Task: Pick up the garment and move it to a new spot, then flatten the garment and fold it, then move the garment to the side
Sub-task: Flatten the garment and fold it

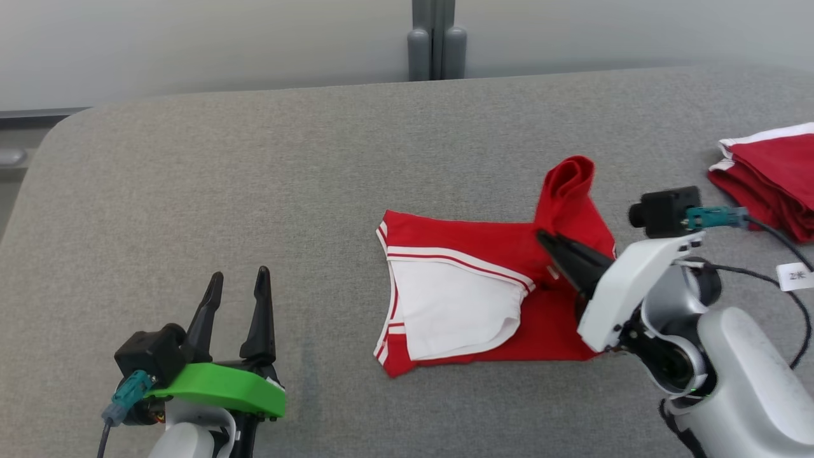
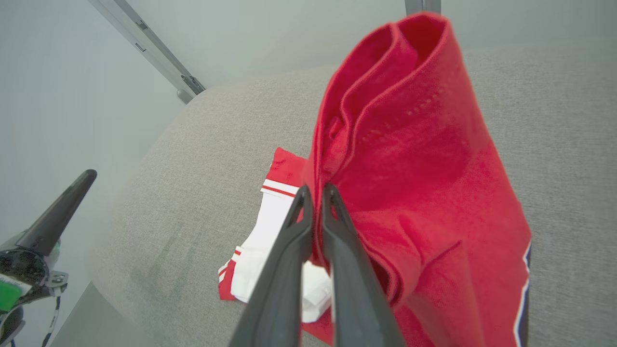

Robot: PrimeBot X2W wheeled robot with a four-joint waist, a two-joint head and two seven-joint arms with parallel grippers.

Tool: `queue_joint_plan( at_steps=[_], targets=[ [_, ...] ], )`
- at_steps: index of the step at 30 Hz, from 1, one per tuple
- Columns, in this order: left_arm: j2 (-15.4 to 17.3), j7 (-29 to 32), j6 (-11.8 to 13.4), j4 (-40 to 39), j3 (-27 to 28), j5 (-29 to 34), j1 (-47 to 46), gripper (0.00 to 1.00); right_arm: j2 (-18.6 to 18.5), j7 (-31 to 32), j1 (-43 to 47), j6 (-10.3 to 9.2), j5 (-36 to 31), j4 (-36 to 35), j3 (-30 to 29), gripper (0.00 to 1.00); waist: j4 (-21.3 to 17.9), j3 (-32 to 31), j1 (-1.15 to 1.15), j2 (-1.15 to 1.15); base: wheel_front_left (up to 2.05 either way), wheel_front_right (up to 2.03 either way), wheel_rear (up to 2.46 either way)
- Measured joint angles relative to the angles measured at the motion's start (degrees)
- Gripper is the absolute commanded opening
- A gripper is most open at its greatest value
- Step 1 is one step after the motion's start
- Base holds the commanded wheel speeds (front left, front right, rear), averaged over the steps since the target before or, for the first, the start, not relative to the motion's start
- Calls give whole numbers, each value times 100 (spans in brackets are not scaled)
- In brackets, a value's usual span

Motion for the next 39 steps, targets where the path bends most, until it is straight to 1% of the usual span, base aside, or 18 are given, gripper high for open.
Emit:
queue_joint_plan(
  at_steps=[4, 8, 13, 17, 18, 19, 20, 25, 30, 34, 39],
  targets=[
    [-64, 0, -54, 34, -10, 19, -6, 100, 399, -24, -207, 0, -48, 226, 347, 0, 200, 7, 0, 0, 0, 0, 0],
    [-164, 0, -112, 83, -13, 59, -64, 100, 677, -79, -396, 0, -45, 743, 579, 0, 398, 44, 0, 0, 0, 0, 0],
    [-275, 0, -185, 133, 35, 111, -104, 100, 890, -235, -640, 0, -60, 1433, 755, 0, 615, 109, 0, 0, 0, 0, 0],
    [-341, 0, -231, 170, 110, 167, -121, 100, 959, -352, -829, 0, -107, 1935, 892, 0, 722, 175, 0, 0, 0, 0, 0],
    [-364, 0, -248, 181, 129, 183, -122, 100, 989, -411, -867, 0, -121, 2039, 922, 26, 737, 194, 0, 0, 0, 0, 0],
    [-380, 0, -265, 189, 144, 198, -123, 100, 1012, -453, -903, 0, -124, 2111, 956, 73, 747, 207, 0, 0, 0, 0, 0],
    [-397, 0, -268, 202, 164, 215, -125, 100, 1039, -513, -944, 0, -124, 2175, 1001, 100, 754, 222, 0, 0, 0, 0, 0],
    [-466, 0, -323, 275, 203, 303, -130, 100, 1109, -706, -1053, 0, 19, 2205, 1271, 100, 700, 238, 0, 0, 0, 0, 0],
    [-526, -1, -371, 303, 225, 379, -183, 100, 1055, -967, -1063, 0, 151, 1895, 1304, 100, 593, 232, 0, 0, 0, 0, 0],
    [-573, -1, -415, 326, 221, 464, -209, 100, 769, -1352, -1084, 0, 60, 1623, 998, 100, 483, 229, 0, 0, 0, 0, 0],
    [-619, 0, -448, 345, 176, 564, -336, 100, 416, -1957, -1063, 0, -530, 1478, 463, 100, 358, 215, 0, 0, 0, 0, 0]
  ],
)
